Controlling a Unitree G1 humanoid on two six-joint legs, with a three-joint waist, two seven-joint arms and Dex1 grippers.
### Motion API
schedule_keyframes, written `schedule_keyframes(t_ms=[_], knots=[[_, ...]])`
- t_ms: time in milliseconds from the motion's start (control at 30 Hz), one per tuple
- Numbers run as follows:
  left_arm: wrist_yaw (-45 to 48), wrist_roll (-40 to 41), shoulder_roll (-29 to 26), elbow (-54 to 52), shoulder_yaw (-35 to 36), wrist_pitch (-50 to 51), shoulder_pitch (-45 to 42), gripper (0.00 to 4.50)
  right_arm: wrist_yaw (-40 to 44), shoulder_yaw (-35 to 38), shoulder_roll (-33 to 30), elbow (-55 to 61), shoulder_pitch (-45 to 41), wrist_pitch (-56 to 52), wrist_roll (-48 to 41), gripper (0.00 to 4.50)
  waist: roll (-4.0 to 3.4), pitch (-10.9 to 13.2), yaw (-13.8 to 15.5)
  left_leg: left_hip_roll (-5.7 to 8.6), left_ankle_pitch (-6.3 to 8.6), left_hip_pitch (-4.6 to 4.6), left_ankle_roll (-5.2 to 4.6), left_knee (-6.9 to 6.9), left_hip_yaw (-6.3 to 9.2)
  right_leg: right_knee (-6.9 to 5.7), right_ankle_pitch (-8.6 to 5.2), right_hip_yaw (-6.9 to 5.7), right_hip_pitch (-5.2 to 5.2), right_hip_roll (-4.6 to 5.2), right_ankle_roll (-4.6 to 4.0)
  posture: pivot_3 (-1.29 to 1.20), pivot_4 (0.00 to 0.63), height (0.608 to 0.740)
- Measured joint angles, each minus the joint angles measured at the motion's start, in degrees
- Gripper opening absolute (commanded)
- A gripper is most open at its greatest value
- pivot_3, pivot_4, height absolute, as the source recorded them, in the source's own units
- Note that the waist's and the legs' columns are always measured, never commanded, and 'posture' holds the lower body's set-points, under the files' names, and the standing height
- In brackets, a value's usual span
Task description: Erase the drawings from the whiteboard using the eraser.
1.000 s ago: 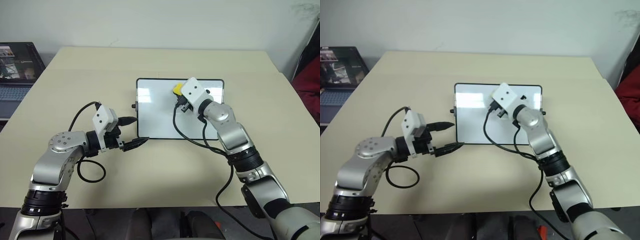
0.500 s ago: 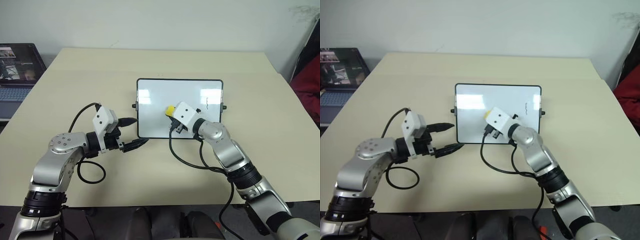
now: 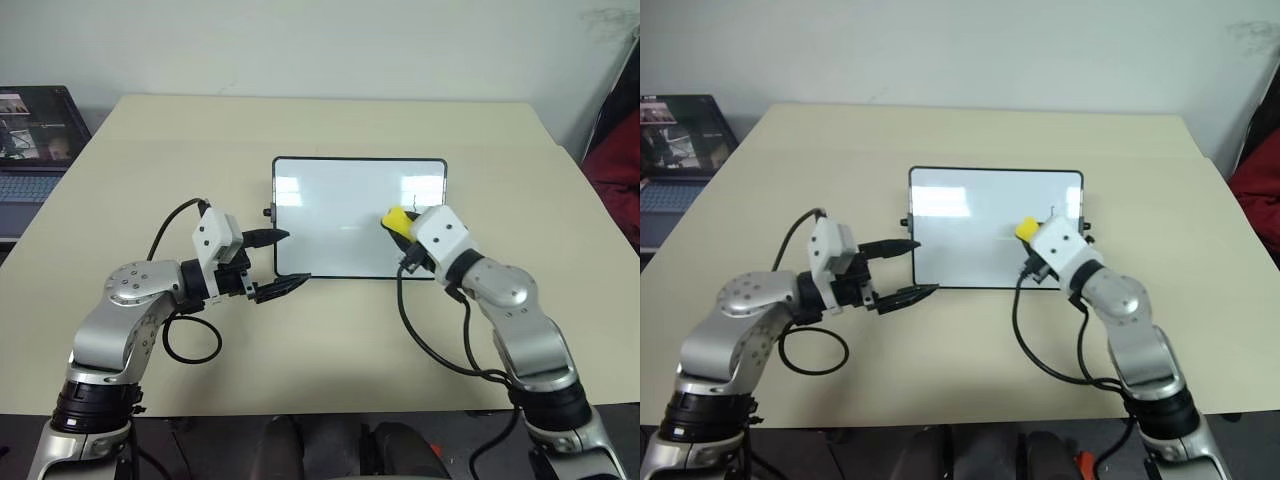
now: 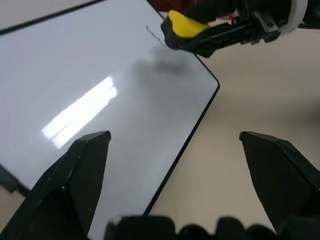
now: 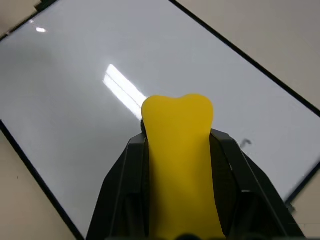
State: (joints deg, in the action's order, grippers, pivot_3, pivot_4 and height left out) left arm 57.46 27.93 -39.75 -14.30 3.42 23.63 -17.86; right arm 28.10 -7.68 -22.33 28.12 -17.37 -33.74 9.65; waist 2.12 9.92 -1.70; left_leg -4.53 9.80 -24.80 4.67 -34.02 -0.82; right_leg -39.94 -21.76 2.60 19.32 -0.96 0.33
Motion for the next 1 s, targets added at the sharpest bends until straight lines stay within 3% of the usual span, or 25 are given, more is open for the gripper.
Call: schedule_keyframes(t_ms=[167,433,633,800,1000], knots=[[0.97,-0.02,0.17,-0.82,-2.88,0.2,-2.15,4.5,-1.24,4.12,-0.3,3.2,1.84,-4.44,-0.56,1.26,-0.01,0.01,-0.22,0.01,0.0,0.02,0.0,-0.02,-0.03,-0.04,0.0,0.06,0.0,-0.03,0.0,0.0,0.15,0.74],[2.3,-0.81,2.09,3.12,-5.44,-0.44,-6.21,4.5,-5.08,5.12,0.5,-5.92,-13.02,-5.54,-1.72,1.26,-0.05,0.03,0.01,0.06,0.0,0.01,-0.01,-0.03,-0.06,0.01,0.0,0.06,-0.01,-0.11,0.0,0.0,0.15,0.74],[2.7,-1.09,2.41,3.39,-5.62,-0.45,-6.52,4.5,-6.07,4.8,-0.35,-9.65,-14.74,-4.74,-1.85,1.26,-0.06,0.04,0.1,0.05,0.0,-0.02,-0.01,0.0,-0.11,0.07,0.0,0.09,0.01,-0.1,0.01,0.0,0.15,0.74],[1.69,-1.04,2.32,2.27,-4.99,-0.42,-3.87,4.5,-2.67,12.24,-2.72,0.29,-2.28,-6.64,-6.94,1.26,-0.04,0.03,0.6,0.05,0.01,-0.03,0.0,0.02,-0.06,0.17,-0.02,0.05,-0.07,-0.08,0.03,0.0,0.15,0.74],[-0.53,-0.96,2.4,0.39,-3.39,-0.33,-0.89,4.5,0.31,11.85,-1.51,12.2,11.88,-6.58,-13.36,1.26,-0.11,0.03,-0.34,-0.04,0.0,0.11,-0.01,-0.03,0.01,-0.05,-0.03,0.08,-0.09,-0.09,0.04,0.0,0.15,0.74]])
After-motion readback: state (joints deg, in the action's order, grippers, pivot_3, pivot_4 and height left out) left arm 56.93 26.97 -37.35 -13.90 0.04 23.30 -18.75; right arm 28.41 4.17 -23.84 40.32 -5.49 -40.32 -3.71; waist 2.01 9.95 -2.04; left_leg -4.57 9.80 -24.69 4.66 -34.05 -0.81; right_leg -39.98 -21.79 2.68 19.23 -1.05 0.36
